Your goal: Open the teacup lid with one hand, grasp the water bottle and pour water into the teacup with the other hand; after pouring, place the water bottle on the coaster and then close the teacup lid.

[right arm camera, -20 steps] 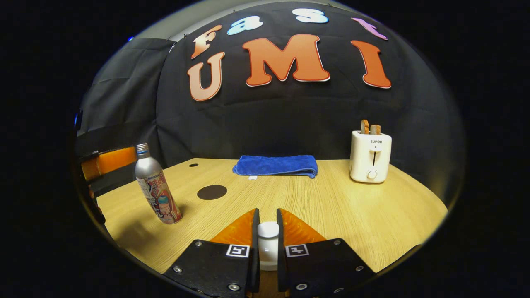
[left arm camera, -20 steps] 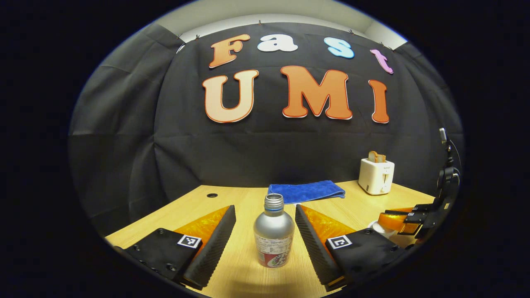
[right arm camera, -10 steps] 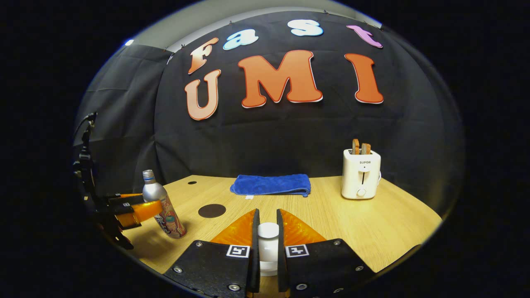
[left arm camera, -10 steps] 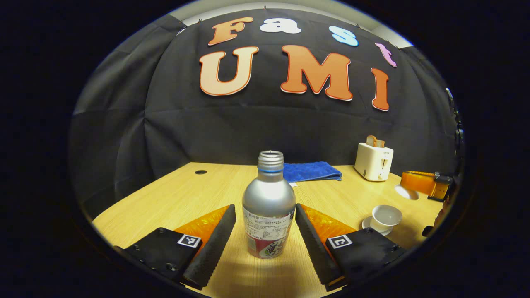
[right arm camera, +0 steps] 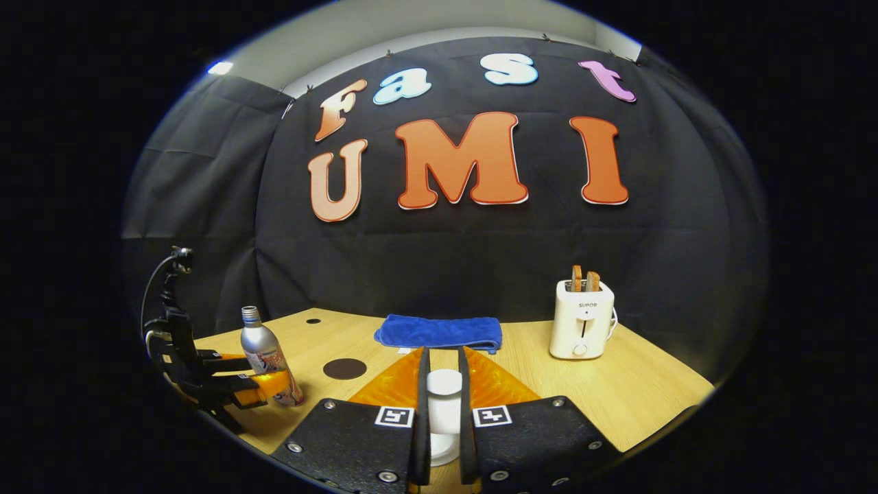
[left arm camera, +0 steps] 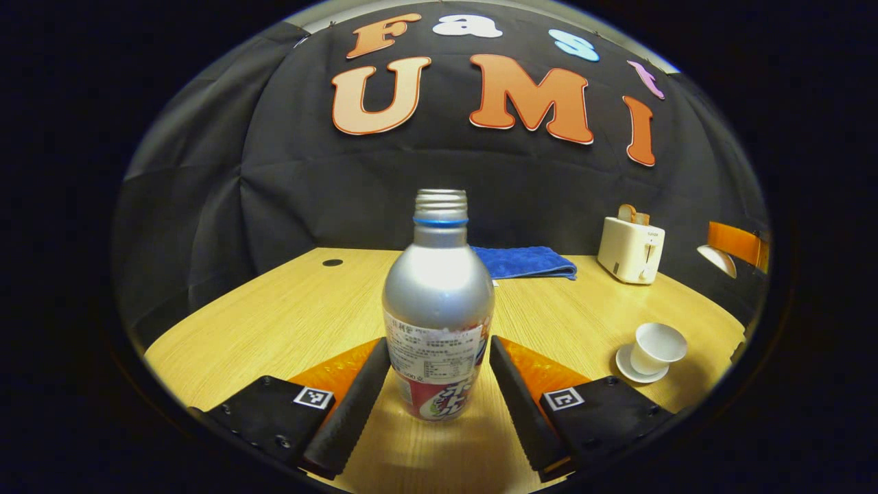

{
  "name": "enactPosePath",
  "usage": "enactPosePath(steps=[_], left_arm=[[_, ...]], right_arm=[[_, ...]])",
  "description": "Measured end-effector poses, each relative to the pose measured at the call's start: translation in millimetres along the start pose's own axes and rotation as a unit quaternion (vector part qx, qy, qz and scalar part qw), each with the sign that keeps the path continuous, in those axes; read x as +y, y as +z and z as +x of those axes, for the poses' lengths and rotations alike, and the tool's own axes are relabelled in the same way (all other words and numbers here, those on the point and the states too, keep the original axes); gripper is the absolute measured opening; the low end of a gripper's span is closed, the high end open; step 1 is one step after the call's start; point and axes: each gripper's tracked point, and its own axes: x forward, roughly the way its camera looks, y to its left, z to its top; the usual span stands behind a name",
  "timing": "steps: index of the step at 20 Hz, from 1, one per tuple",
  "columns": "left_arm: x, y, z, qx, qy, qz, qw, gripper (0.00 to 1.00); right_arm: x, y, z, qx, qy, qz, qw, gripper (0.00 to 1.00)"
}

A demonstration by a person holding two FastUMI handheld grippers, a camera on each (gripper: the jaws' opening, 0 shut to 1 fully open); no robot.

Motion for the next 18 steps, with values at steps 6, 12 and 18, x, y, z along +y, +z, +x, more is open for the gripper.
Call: enactPosePath(steps=[6,12,18], left_arm=[[1.5,3.6,2.3,-0.020,0.011,0.002,1.000,0.96],[3.9,3.8,6.7,-0.015,0.026,0.006,1.000,0.83],[1.1,18.4,11.0,-0.011,0.042,0.070,0.997,0.82]], right_arm=[[-10.0,10.1,-2.6,-0.010,-0.006,0.007,1.000,0.17],[-19.2,9.3,-11.4,-0.008,-0.012,0.021,1.000,0.17],[-30.5,10.7,-17.3,-0.011,-0.022,0.025,0.999,0.17]])
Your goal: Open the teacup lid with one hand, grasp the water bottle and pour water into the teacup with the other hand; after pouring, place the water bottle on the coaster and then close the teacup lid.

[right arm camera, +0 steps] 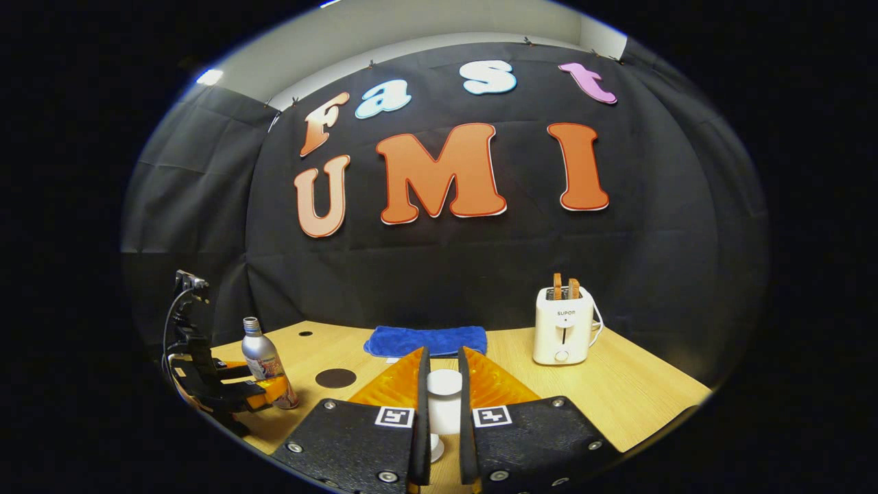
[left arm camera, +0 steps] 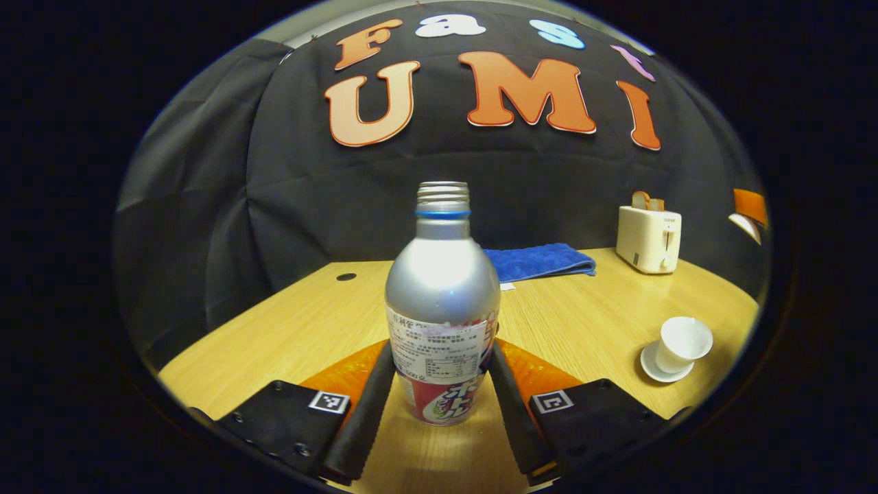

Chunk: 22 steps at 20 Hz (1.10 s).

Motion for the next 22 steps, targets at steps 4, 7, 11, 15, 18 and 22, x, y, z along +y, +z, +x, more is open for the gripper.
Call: enactPosePath(steps=[4,7,11,15,18,22], left_arm=[[-10.8,14.6,-3.8,-0.015,0.000,0.085,0.996,0.81],[-25.5,13.3,-2.8,-0.006,-0.015,0.153,0.988,0.81],[-47.1,15.9,1.8,-0.013,-0.026,0.241,0.970,0.81],[-61.9,18.1,-7.1,-0.029,-0.031,0.312,0.949,0.81],[-75.1,17.3,-12.6,-0.042,-0.035,0.363,0.930,0.79],[-86.0,12.0,-22.6,-0.046,-0.053,0.422,0.904,0.79]], right_arm=[[-8.6,3.0,-2.2,0.000,-0.009,0.003,1.000,0.17],[-22.9,-2.5,-6.8,0.006,-0.023,0.000,1.000,0.17],[-40.4,-8.7,-12.1,0.012,-0.038,0.010,0.999,0.17],[-54.5,-15.5,-15.1,0.017,-0.050,0.015,0.998,0.17],[-58.4,-16.5,-18.7,0.017,-0.051,0.018,0.998,0.17],[-67.0,-16.5,-22.9,0.014,-0.054,0.019,0.998,0.17]])
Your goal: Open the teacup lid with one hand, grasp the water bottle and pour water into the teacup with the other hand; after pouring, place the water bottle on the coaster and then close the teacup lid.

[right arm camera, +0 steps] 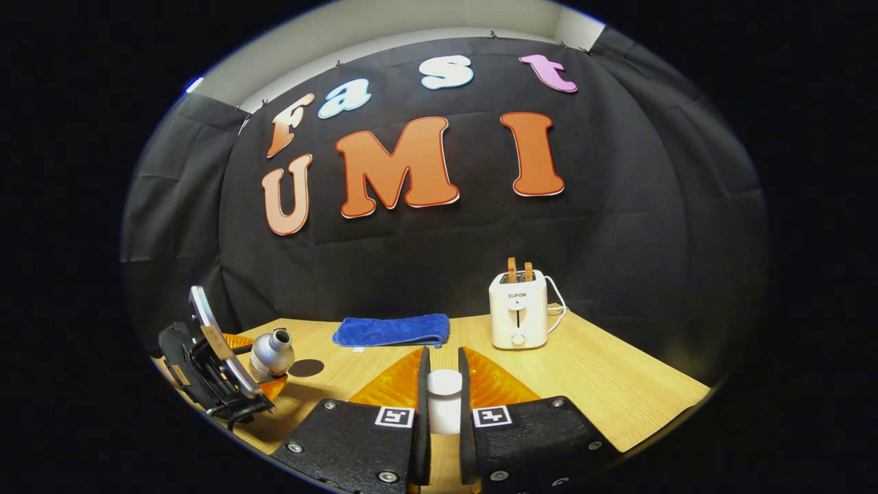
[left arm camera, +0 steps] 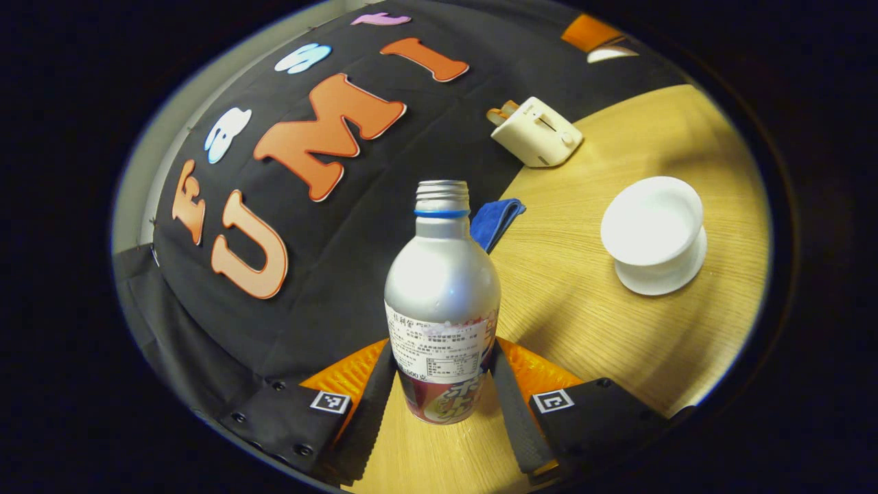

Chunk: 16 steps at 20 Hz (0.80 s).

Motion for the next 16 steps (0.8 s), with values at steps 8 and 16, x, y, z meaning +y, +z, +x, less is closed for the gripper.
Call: enactPosePath(steps=[8,16], left_arm=[[-7.0,15.8,-7.8,-0.029,0.001,0.133,0.991,0.83],[-16.9,35.6,-10.6,-0.066,0.007,0.261,0.963,0.79]], right_arm=[[-6.8,-1.4,-5.2,-0.003,0.000,0.008,1.000,0.17],[-10.9,-9.9,-4.9,0.004,0.000,0.011,1.000,0.17]])
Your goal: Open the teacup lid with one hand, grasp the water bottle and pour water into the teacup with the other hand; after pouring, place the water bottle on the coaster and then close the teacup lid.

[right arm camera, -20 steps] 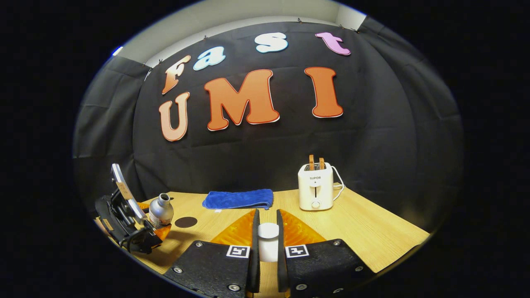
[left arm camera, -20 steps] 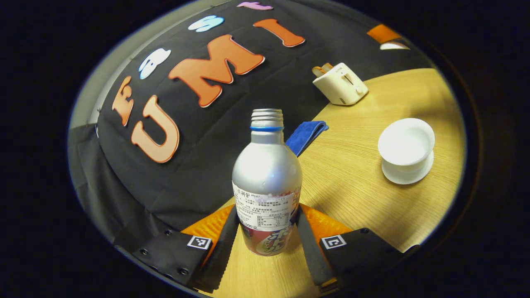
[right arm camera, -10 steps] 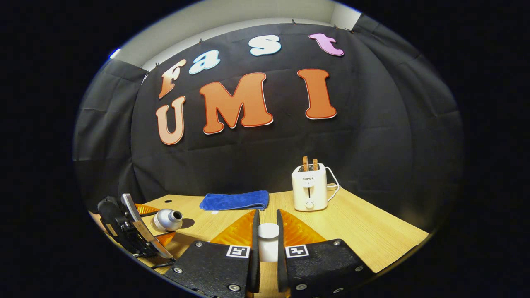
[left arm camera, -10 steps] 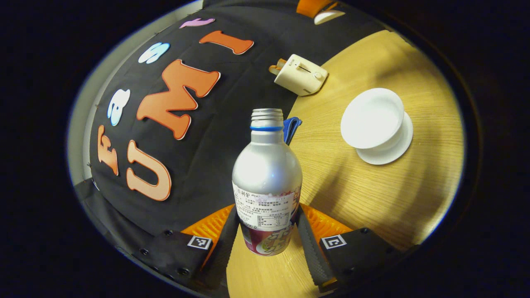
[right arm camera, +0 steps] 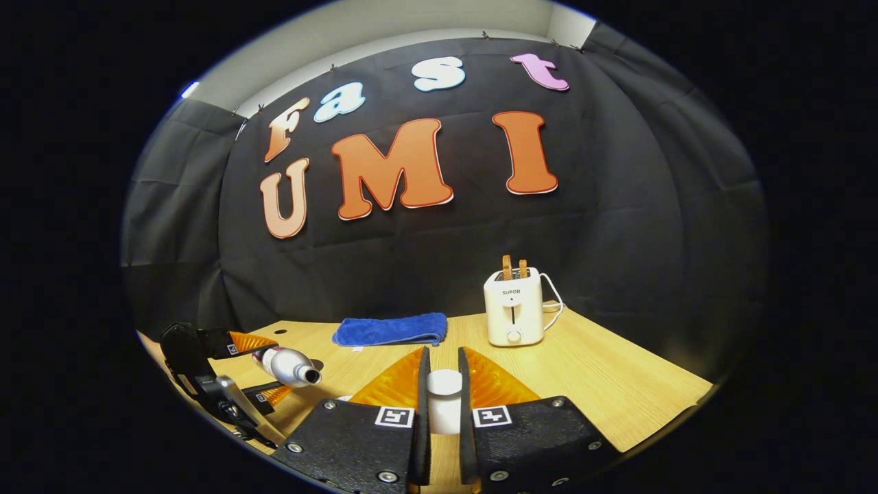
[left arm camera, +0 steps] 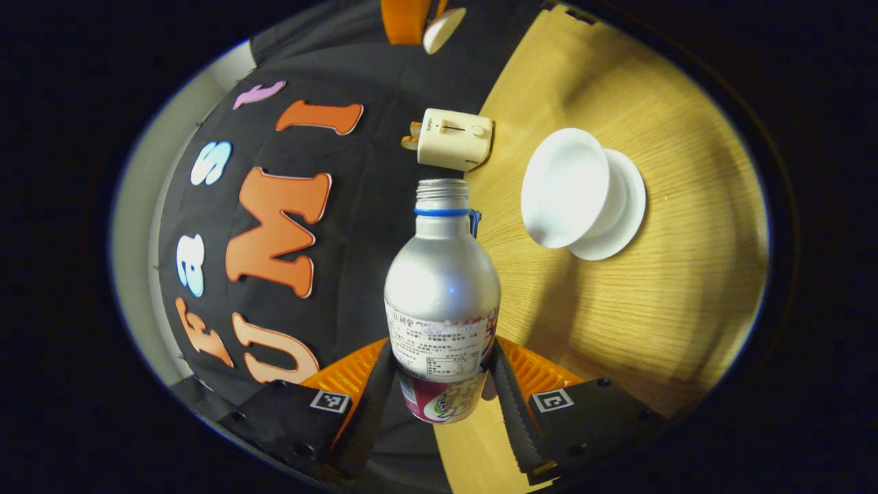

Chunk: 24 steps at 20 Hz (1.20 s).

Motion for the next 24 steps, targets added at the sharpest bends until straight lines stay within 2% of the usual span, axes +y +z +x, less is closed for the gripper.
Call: enactPosePath(steps=[2,4,6,7,8,11,24], left_arm=[[3.7,1.0,8.4,-0.002,-0.003,0.021,1.000,0.84],[8.3,0.2,10.8,-0.001,-0.002,0.040,0.999,0.84],[11.8,2.6,10.4,-0.004,0.000,0.063,0.998,0.79],[10.8,3.2,10.8,-0.006,-0.002,0.073,0.997,0.81],[12.2,3.8,10.4,-0.008,-0.003,0.083,0.997,0.79],[17.8,4.0,14.1,-0.011,-0.003,0.112,0.994,0.80],[29.5,10.0,16.9,-0.017,0.001,0.188,0.982,0.82]], right_arm=[[-1.2,-1.7,-0.5,0.002,-0.001,0.004,1.000,0.17],[-1.6,-0.4,-1.4,0.000,0.000,0.004,1.000,0.17],[-2.2,-0.2,-2.5,-0.001,0.001,0.005,1.000,0.17],[-2.7,0.1,-3.3,-0.001,0.001,0.005,1.000,0.17],[-3.7,0.0,-3.4,-0.001,-0.001,0.006,1.000,0.17],[-6.7,-2.1,-4.4,0.001,-0.005,0.006,1.000,0.17],[-8.2,2.8,-7.9,-0.003,-0.004,0.001,1.000,0.17]])
